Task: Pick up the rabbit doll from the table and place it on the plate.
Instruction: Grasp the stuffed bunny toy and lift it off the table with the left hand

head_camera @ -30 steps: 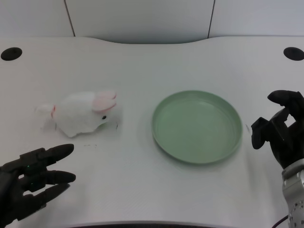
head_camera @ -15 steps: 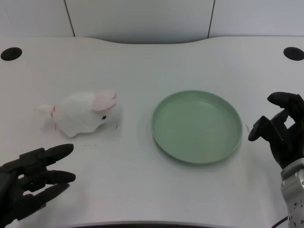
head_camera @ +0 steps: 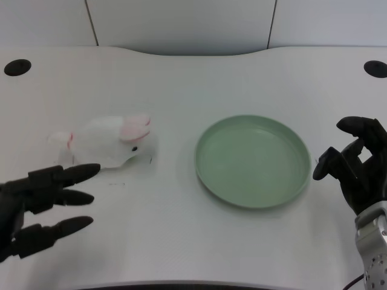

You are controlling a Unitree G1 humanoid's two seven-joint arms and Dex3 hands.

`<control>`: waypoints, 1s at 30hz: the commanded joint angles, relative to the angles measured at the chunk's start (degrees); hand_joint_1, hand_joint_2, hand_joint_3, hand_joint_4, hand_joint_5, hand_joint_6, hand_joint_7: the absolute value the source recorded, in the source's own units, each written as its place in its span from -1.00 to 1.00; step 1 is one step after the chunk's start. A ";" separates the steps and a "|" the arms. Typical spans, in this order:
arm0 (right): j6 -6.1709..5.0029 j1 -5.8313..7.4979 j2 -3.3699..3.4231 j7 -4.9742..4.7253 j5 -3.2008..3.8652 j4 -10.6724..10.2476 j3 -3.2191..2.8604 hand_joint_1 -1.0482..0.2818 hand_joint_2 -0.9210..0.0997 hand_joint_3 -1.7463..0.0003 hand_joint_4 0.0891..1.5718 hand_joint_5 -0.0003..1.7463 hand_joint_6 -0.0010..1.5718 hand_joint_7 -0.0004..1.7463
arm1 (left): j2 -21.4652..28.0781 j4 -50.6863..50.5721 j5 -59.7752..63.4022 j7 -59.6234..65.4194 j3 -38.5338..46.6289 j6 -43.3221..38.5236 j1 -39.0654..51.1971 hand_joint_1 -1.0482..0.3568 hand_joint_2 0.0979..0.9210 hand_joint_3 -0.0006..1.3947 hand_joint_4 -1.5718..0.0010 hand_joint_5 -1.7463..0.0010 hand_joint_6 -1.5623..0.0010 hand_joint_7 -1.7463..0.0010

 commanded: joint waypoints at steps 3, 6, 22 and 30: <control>-1.12 -0.12 -0.81 -0.72 -1.17 -0.09 -0.38 0.15 -1.00 -0.55 0.39 1.00 -0.67 1.00 | 6.39 -3.53 12.01 5.42 1.28 1.38 -6.35 -0.35 0.79 -1.00 0.47 0.23 0.11 0.99; -0.45 -0.46 -0.82 -0.84 -1.07 0.07 -0.58 0.14 -1.00 -0.53 0.38 1.00 -0.66 1.00 | 11.30 -5.87 17.35 4.39 0.76 4.17 -10.17 -0.51 0.82 -0.99 0.64 0.18 0.19 1.00; -0.67 0.03 -1.43 0.21 -1.34 -0.56 -0.72 0.16 -1.00 -0.54 0.38 1.00 -0.64 1.00 | 16.31 3.02 31.61 -1.67 -15.20 16.99 -28.66 -0.66 1.00 -0.88 1.00 0.59 0.81 0.99; 0.54 0.76 -1.95 0.76 -0.57 -1.86 -1.15 0.17 -1.00 -0.54 0.38 1.00 -0.64 1.00 | 10.92 18.27 36.12 -4.08 -25.98 22.34 -39.04 -0.68 1.00 -0.88 1.00 0.87 0.95 1.00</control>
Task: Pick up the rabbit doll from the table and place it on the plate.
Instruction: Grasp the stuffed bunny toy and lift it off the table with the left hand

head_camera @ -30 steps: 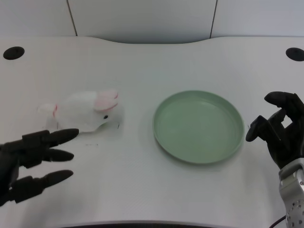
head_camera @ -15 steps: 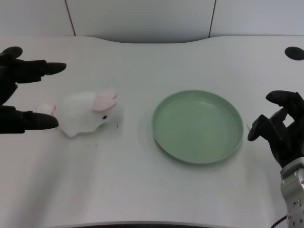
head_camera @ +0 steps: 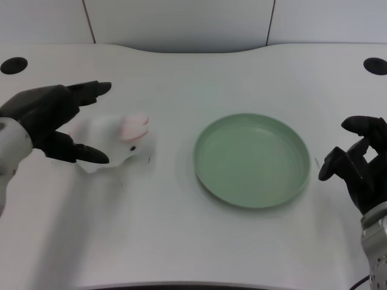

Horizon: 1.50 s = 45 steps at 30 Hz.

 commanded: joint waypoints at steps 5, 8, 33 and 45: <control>1.42 1.03 -1.03 -0.35 -0.03 -2.58 -0.41 0.16 -1.00 -0.52 0.34 1.00 -0.66 1.00 | -2.77 13.05 2.34 -0.74 -5.70 0.63 -7.46 -0.70 1.00 -0.90 1.00 0.92 0.96 1.00; 0.80 1.26 -1.48 1.81 0.71 -2.36 -0.38 0.17 -1.00 -0.58 0.39 1.00 -0.62 1.00 | -3.82 19.53 4.42 -0.03 -8.42 -0.47 -10.70 -0.71 1.00 -0.94 1.00 0.95 0.96 1.00; 2.67 3.71 -0.86 -0.73 -1.03 -6.58 0.02 0.17 -1.00 -0.54 0.35 1.00 -0.53 1.00 | -13.85 57.02 15.94 24.05 -21.33 -8.74 -26.48 -0.68 1.00 -0.96 1.00 1.00 1.00 1.00; 5.16 6.97 -1.00 0.30 0.76 -11.05 -0.03 0.16 -1.00 -0.51 0.24 1.00 -0.59 1.00 | -16.51 61.45 15.79 27.41 -21.96 -7.89 -27.75 -0.74 0.89 -0.99 0.89 0.95 0.90 0.96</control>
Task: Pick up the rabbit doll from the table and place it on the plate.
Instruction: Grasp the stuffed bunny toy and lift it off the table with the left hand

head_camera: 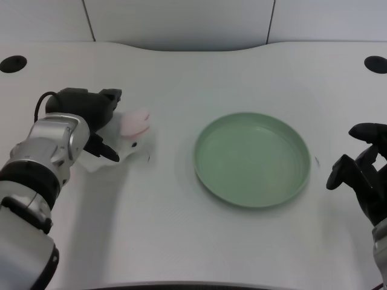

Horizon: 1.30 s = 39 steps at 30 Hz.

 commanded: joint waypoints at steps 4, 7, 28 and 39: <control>0.47 1.65 -0.66 0.88 1.58 -1.25 -0.75 0.13 -1.00 -0.52 0.24 1.00 -0.59 1.00 | -0.74 2.88 -0.08 -0.98 -0.70 0.60 -0.22 -0.76 0.84 -1.00 0.81 0.90 0.85 0.94; 0.71 1.60 -1.00 0.34 0.84 -1.31 -0.46 0.15 -1.00 -0.52 0.23 1.00 -0.57 1.00 | -0.88 3.30 -0.18 -1.81 -0.87 0.83 -0.30 -0.77 0.85 -0.99 0.83 0.90 0.85 0.94; 1.35 3.64 -0.36 0.55 3.09 -4.27 -1.15 0.14 -1.00 -0.51 0.22 1.00 -0.51 1.00 | 0.41 2.65 0.65 3.35 -2.44 -2.75 2.95 -0.18 0.63 -1.00 0.54 0.56 0.37 0.79; 0.48 4.21 -0.68 1.56 3.01 -4.58 -0.60 0.12 -1.00 -0.56 0.30 1.00 -0.40 1.00 | 2.92 4.29 1.77 10.02 -3.66 -7.89 3.39 0.15 0.99 -0.97 0.66 -0.63 0.63 -0.52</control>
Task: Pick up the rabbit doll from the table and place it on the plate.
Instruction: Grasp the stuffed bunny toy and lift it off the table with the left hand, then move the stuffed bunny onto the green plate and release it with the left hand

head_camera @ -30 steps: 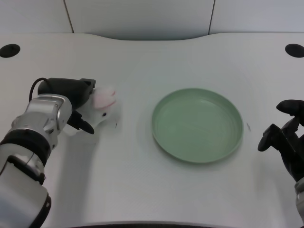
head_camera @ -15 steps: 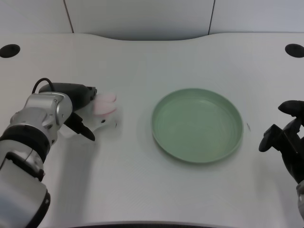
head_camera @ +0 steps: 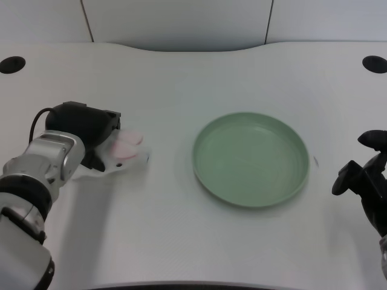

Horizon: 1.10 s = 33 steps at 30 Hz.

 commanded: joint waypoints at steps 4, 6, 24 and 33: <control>0.62 0.89 -0.73 -0.62 -0.20 -1.67 0.08 0.10 -1.00 -0.52 0.30 1.00 -0.40 1.00 | 2.15 0.77 -0.04 3.58 0.37 -2.19 1.45 0.26 0.96 -0.99 0.41 -0.70 0.46 -0.42; 0.73 0.84 -0.57 -0.47 0.27 -1.68 -0.06 0.11 -1.00 -0.54 0.22 1.00 -0.47 1.00 | 2.40 0.66 -0.07 4.51 0.43 -2.92 1.61 0.20 0.97 -0.99 0.24 -0.69 0.30 -0.37; -2.93 -0.75 -0.40 1.21 -0.90 2.83 0.27 0.14 -1.00 -0.56 0.43 1.00 -0.31 1.00 | 0.44 -4.84 -10.38 -4.16 10.21 -5.17 -5.23 0.21 1.00 -0.89 0.20 -0.55 0.05 -0.23; -4.46 -0.85 -0.25 1.72 -2.12 3.98 1.49 0.13 -1.00 -0.56 0.48 1.00 -0.19 1.00 | -7.05 -8.25 -9.94 -3.60 8.65 -9.32 -6.84 0.23 0.88 -0.88 0.07 -0.83 0.15 -0.79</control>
